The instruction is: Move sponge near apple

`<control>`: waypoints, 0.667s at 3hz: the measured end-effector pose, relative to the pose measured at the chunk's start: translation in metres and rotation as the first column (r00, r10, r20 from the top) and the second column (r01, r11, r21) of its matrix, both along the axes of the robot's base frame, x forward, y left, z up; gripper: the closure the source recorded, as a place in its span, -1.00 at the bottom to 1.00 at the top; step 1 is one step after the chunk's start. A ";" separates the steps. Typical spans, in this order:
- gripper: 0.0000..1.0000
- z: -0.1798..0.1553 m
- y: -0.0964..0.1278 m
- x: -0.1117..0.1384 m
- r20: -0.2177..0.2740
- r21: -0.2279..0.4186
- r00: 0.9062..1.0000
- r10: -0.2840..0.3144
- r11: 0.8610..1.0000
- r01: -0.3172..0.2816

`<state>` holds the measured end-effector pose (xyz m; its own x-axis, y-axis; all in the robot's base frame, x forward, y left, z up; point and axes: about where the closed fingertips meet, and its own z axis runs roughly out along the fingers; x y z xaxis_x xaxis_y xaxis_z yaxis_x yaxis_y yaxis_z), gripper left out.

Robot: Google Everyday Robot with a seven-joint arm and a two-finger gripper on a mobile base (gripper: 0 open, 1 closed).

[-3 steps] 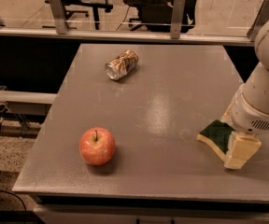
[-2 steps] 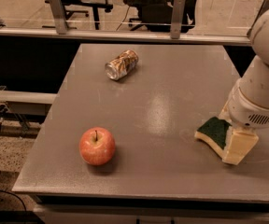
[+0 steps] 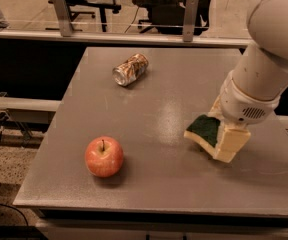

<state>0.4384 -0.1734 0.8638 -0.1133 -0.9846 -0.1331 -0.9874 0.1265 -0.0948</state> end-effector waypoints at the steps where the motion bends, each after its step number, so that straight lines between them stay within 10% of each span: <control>1: 1.00 -0.002 0.036 -0.001 -0.005 0.048 0.996 0.094 0.994 -0.093; 2: 1.00 -0.006 0.069 -0.009 -0.011 0.081 0.982 0.188 0.979 -0.186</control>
Offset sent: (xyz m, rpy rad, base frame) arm -0.0197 0.1054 -0.0104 0.1165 0.0360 0.2990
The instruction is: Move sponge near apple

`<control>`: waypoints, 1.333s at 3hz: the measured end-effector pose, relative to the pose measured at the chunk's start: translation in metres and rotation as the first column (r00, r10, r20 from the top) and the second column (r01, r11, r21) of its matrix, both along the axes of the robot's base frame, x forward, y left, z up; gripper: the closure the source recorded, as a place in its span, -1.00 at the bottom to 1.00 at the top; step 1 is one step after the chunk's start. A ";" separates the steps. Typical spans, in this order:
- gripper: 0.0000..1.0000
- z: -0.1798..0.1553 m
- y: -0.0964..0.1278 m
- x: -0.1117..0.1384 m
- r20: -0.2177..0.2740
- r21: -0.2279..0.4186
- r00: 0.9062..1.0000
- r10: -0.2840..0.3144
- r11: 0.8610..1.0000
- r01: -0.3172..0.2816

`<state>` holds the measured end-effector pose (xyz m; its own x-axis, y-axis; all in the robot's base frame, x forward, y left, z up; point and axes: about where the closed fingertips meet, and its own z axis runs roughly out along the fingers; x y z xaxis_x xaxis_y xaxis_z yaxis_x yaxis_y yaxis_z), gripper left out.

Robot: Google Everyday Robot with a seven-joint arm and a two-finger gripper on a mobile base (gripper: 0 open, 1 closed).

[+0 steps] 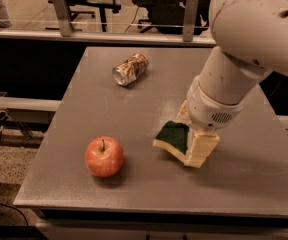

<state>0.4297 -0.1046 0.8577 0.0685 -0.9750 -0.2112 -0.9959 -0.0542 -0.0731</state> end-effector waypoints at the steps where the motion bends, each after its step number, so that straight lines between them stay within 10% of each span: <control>1: 1.00 -0.003 0.023 -0.013 -0.012 0.017 0.997 0.074 0.997 -0.074; 4: -0.28 -0.013 0.054 -0.033 -0.025 0.003 0.983 0.183 0.983 -0.183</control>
Offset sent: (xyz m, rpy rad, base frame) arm -0.0373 0.0590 -0.0057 0.0077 0.0274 0.2159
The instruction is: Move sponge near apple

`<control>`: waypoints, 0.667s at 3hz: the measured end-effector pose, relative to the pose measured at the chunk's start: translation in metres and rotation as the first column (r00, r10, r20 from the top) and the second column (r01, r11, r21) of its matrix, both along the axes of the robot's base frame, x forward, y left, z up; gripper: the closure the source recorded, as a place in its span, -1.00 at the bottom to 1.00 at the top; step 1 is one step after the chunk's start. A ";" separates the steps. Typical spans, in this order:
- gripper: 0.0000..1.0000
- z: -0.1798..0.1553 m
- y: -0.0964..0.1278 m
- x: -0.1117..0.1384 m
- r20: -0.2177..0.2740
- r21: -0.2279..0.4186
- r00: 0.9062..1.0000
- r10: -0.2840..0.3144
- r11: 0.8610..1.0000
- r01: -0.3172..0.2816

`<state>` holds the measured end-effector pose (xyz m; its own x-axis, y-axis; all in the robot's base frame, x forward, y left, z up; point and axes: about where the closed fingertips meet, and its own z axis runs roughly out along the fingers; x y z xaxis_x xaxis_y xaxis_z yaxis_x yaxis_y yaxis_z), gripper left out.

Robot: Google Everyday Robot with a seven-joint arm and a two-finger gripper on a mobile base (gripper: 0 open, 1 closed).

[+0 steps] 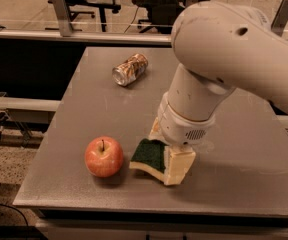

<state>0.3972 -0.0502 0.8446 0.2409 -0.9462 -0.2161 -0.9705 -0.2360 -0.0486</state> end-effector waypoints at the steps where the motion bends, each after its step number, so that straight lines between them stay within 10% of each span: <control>1: -0.73 0.001 0.000 0.000 0.002 0.001 1.000 0.001 1.000 -0.001; 2: -1.00 0.001 0.001 0.000 0.005 0.001 1.000 0.002 1.000 -0.002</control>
Offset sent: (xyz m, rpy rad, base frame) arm 0.0000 0.0004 0.0009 0.0006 -0.0022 0.0006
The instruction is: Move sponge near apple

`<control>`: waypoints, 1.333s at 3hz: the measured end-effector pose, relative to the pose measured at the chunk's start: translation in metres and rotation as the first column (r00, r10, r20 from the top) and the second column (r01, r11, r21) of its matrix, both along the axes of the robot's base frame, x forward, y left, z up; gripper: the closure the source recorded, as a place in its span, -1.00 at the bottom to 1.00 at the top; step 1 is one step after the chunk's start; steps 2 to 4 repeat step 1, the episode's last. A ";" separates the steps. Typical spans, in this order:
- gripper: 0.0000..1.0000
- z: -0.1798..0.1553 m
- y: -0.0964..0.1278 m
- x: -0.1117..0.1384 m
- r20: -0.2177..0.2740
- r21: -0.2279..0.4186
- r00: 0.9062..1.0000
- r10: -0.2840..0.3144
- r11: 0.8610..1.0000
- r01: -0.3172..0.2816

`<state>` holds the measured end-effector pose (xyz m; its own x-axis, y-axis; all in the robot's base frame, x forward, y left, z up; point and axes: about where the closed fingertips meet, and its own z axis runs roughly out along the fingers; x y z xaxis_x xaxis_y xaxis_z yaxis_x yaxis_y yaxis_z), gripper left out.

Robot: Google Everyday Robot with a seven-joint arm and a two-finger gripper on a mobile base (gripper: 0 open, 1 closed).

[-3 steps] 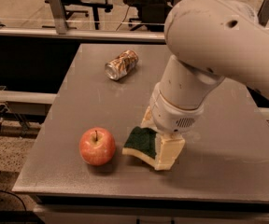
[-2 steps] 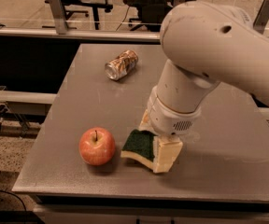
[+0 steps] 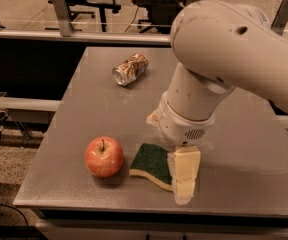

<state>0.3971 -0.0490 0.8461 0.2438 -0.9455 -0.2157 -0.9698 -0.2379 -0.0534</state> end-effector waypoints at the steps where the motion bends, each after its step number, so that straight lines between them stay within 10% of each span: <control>1: -1.00 0.000 0.000 0.000 0.000 0.000 1.000 0.000 1.000 0.000; 4: -1.00 0.000 0.000 0.000 0.000 0.000 1.000 0.000 1.000 0.000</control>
Offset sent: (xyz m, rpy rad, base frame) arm 0.0000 0.0000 0.0000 0.0000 0.0000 0.0000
